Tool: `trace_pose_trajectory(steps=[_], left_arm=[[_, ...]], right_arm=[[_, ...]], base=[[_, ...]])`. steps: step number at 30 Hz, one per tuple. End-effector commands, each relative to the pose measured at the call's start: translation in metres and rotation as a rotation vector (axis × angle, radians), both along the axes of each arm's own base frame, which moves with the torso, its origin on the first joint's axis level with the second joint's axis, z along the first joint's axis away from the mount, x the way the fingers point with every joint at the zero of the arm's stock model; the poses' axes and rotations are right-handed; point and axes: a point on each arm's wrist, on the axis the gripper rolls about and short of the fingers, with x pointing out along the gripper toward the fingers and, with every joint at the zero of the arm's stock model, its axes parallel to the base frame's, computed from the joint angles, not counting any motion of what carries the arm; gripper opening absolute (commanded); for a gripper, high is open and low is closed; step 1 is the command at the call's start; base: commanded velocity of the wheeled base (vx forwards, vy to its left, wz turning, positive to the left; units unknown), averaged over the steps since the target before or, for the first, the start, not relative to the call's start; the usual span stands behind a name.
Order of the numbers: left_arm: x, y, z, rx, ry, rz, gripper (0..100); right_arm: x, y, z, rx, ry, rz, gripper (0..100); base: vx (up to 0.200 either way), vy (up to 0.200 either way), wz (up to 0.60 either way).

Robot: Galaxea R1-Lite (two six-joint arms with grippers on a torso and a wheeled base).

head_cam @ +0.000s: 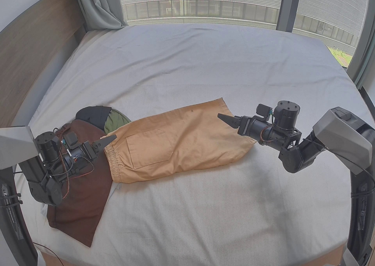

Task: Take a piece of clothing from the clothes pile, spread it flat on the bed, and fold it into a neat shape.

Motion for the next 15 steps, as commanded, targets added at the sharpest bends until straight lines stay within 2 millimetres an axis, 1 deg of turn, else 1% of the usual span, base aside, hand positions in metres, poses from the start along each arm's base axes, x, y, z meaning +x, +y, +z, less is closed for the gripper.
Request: trace_pose_trajectory(steps=[1,4,5,8,11,13,14,15], left_arm=[[-0.005,-0.010,0.008,0.003,-0.017,-0.028,100],[-0.006,-0.014,0.008,0.006,-0.015,-0.038,100],[-0.006,-0.014,0.008,0.006,-0.015,-0.038,100],[-0.012,-0.021,0.010,0.007,-0.011,-0.059,100],[-0.013,-0.024,0.010,0.012,-0.012,-0.066,100],[-0.014,-0.025,0.010,0.024,-0.020,-0.069,100],[-0.014,-0.025,0.010,0.025,-0.020,-0.069,100],[-0.013,-0.025,0.010,0.044,-0.034,-0.072,100]], right_arm=[[-0.020,-0.005,-0.004,0.007,0.024,0.001,100],[-0.030,-0.008,-0.008,0.026,0.033,0.000,100],[-0.030,-0.008,-0.008,0.026,0.033,0.000,100],[-0.042,-0.013,-0.016,0.054,0.041,-0.002,100],[-0.052,-0.015,-0.022,0.064,0.042,0.001,100],[-0.062,-0.012,-0.027,0.064,0.045,0.014,100],[-0.063,-0.012,-0.027,0.064,0.045,0.016,100],[-0.069,-0.010,-0.033,0.063,0.051,0.025,100]], base=[[0.000,0.000,0.00],[0.000,0.000,0.00],[0.000,0.000,0.00],[0.000,0.000,0.00],[0.000,0.000,0.00],[0.000,0.000,0.00],[0.000,0.000,0.00],[0.000,0.000,0.00]])
